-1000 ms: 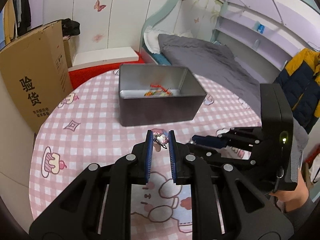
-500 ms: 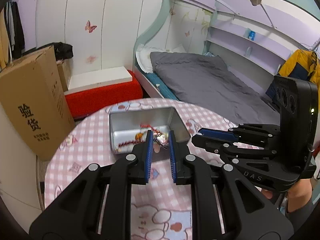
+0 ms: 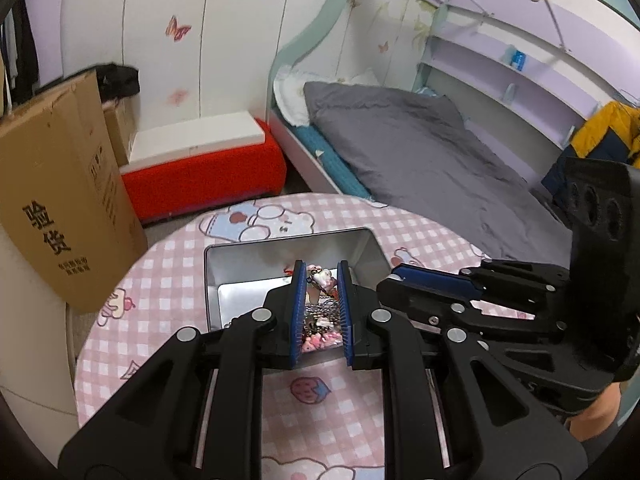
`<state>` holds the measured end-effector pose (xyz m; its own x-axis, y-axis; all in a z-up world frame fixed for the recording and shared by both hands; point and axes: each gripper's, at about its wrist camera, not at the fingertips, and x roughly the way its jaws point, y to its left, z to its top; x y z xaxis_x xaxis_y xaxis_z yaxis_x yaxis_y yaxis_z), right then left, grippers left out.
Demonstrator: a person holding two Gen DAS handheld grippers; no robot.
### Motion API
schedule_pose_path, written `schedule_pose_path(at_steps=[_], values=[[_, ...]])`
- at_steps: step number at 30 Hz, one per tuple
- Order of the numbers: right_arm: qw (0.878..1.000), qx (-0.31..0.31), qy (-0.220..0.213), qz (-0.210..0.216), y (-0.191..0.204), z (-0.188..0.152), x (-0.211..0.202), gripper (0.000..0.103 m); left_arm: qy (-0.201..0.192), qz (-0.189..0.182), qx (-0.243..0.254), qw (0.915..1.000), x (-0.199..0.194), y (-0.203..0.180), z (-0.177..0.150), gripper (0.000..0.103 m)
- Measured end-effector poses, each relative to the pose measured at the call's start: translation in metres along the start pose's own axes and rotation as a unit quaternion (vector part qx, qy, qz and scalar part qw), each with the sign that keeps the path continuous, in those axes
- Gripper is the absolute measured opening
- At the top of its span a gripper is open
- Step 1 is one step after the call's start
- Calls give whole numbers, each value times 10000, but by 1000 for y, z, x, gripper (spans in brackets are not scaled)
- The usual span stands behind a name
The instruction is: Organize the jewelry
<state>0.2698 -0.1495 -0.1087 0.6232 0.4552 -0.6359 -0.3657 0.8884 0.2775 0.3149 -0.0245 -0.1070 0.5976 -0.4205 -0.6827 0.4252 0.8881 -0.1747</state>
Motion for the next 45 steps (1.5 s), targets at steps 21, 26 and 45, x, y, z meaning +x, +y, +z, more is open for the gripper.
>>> schedule_pose_path(at_steps=[21, 26, 45], values=[[9995, 266, 53, 147, -11, 4, 12, 16, 78, 367, -551, 9978, -5, 20, -6, 69], [9993, 282, -221, 111, -5, 8, 1, 18, -15, 726, -561, 9958, -19, 24, -9, 73], [9853, -429, -1474, -752, 65, -7, -119, 79, -871, 1696, -523, 9803, -135, -12, -52, 90]])
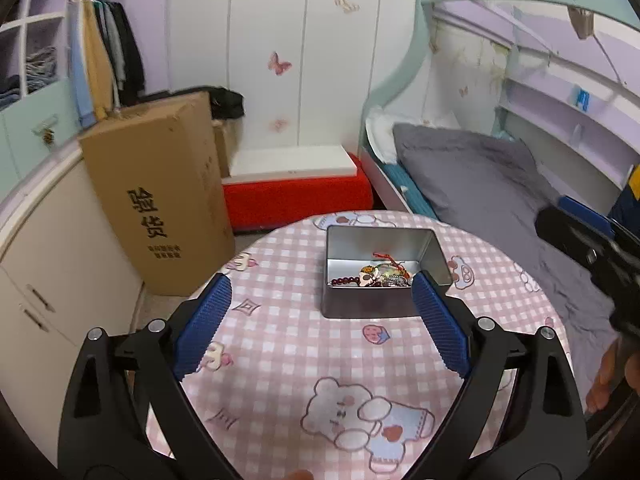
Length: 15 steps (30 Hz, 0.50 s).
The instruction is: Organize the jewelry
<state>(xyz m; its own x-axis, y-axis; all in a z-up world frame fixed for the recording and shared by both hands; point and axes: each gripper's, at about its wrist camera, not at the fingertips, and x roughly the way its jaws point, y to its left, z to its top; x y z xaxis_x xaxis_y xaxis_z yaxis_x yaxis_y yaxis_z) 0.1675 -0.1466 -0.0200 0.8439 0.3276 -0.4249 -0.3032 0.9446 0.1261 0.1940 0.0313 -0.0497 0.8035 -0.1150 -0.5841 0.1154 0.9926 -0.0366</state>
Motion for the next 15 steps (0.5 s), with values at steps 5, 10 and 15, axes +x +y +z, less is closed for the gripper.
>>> schedule_pose_path(at_steps=[5, 10, 15], values=[[9986, -234, -406, -232, 17, -13, -45, 88, -243, 93, 116, 9996, -44, -5, -11, 92], [9958, -329, -702, -481, 27, -25, -79, 92, -555, 59, 133, 9984, -80, -13, -22, 93], [9907, -473, -1048, -728, 39, -33, -108, 94, -1048, 56, 152, 9944, -116, -18, -30, 94]])
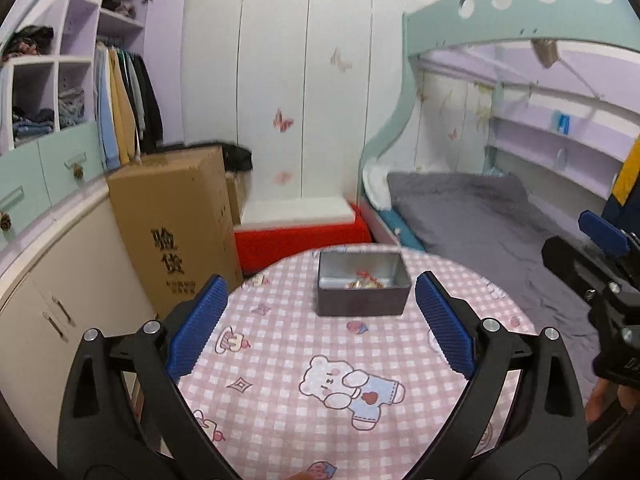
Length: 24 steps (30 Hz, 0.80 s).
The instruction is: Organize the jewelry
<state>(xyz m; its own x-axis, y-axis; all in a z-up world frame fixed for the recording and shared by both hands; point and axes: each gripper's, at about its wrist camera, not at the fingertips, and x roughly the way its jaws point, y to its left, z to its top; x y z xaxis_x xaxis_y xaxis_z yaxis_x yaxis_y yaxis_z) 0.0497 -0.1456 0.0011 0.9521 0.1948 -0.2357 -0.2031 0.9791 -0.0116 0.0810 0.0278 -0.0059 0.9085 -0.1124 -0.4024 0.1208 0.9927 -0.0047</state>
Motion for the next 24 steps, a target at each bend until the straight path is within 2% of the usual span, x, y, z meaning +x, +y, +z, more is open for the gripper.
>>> schedule_pose_path(at_steps=[8, 24], values=[[9991, -181, -325, -224, 8, -3, -36, 95, -597, 13, -23, 9982, -48, -4, -3, 96], [9979, -315, -521, -218, 22, -5, -75, 95, -1091, 213, 168, 9937, -96, -20, -14, 96]])
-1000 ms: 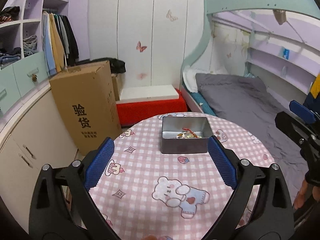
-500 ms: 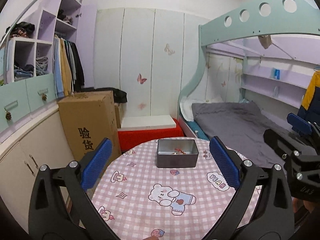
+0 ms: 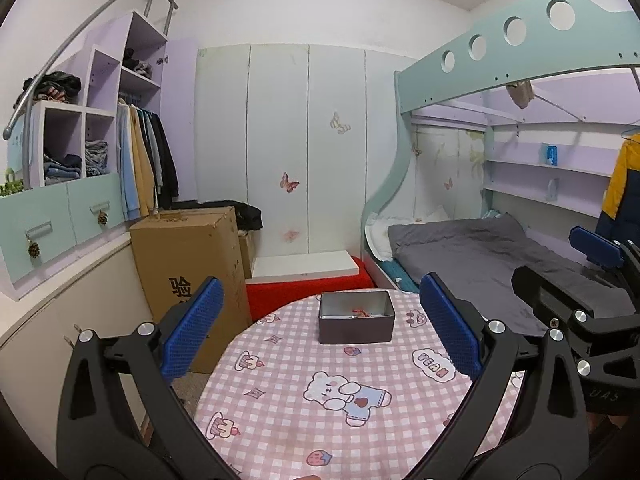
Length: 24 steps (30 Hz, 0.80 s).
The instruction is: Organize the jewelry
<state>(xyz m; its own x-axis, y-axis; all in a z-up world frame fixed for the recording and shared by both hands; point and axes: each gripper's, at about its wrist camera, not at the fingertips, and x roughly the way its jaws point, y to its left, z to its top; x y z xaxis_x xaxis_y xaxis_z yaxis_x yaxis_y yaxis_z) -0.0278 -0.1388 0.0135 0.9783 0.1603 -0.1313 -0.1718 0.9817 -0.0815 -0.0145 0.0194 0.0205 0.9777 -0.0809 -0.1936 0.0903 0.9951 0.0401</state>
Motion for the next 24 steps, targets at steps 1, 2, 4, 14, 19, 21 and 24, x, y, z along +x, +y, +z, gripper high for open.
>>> schedule_pose_path(at_steps=[1, 2, 4, 14, 19, 21, 24], values=[[10000, -4, -12, -10, 0, 1, -2, 95, -29, 17, 4, 10000, -3, 0, 0, 96], [10000, -10, -33, -25, 1, 1, -5, 95, -71, 23, 18, 10000, -6, -1, 0, 96], [10000, -18, -71, -53, 1, 1, -10, 95, -140, 13, 26, 9999, -10, -2, 0, 96], [9998, -61, -141, -101, 5, 2, -21, 95, -396, -68, 29, 9992, -23, -3, 1, 96], [9999, -75, -84, -121, 5, 0, -19, 95, -328, -36, 58, 9994, -19, -5, 0, 96], [9998, -85, -66, -139, 5, -1, -19, 95, -284, -43, 61, 9996, -18, -5, 0, 96], [9999, -75, -51, -139, 4, -2, -18, 95, -275, -51, 71, 9996, -16, -6, -1, 96]])
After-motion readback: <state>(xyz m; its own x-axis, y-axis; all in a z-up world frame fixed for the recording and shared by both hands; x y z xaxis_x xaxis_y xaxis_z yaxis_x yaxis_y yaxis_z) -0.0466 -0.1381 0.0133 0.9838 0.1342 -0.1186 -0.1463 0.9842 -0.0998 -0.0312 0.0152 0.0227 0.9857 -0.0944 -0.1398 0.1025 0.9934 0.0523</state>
